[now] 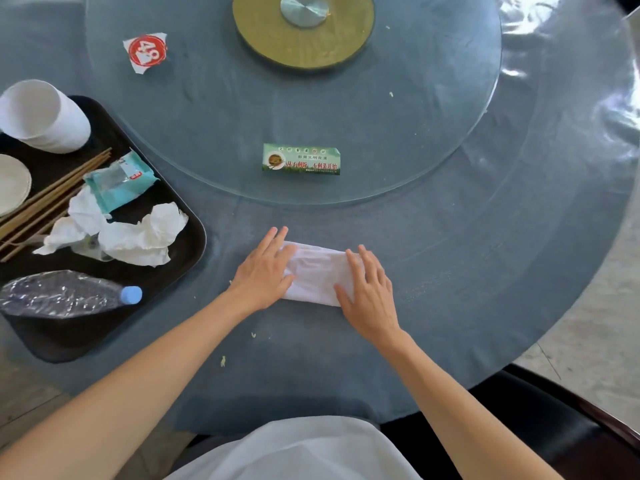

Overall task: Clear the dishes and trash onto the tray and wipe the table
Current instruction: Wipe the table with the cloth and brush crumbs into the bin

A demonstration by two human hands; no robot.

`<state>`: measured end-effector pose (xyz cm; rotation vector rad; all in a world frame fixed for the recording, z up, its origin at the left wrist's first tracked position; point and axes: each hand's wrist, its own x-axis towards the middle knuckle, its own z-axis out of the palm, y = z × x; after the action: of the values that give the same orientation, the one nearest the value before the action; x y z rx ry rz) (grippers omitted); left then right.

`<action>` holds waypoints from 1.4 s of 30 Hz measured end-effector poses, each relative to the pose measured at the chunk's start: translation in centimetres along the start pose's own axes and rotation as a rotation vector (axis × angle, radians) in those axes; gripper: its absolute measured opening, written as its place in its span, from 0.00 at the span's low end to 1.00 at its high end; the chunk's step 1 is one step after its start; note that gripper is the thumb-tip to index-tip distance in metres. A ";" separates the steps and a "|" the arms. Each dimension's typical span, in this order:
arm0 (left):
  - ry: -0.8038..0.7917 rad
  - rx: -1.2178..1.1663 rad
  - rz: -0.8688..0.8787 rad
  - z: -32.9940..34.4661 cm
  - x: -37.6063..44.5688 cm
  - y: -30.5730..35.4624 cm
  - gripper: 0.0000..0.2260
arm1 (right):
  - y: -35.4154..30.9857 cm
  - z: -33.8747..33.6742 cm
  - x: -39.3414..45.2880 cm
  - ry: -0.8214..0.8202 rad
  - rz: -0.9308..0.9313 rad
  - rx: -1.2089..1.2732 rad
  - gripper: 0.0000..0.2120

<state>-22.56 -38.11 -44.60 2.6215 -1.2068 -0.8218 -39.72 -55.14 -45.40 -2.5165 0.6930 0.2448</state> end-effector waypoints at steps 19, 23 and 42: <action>0.349 -0.563 -0.063 -19.1 12.4 -3.7 0.19 | -4.1 -14.1 21.0 0.030 0.096 0.629 0.22; 0.381 -0.452 -0.260 -18.3 17.4 -5.9 0.21 | -5.7 -13.1 28.1 0.009 0.109 0.196 0.30; 0.506 0.035 -0.312 -7.4 15.9 -12.9 0.25 | -7.5 -2.9 28.2 0.059 -0.663 -0.363 0.26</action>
<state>-1.68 -41.94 -49.41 2.8332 -0.6960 -0.1411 -11.66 -63.15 -48.09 -2.9401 -0.2113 0.0573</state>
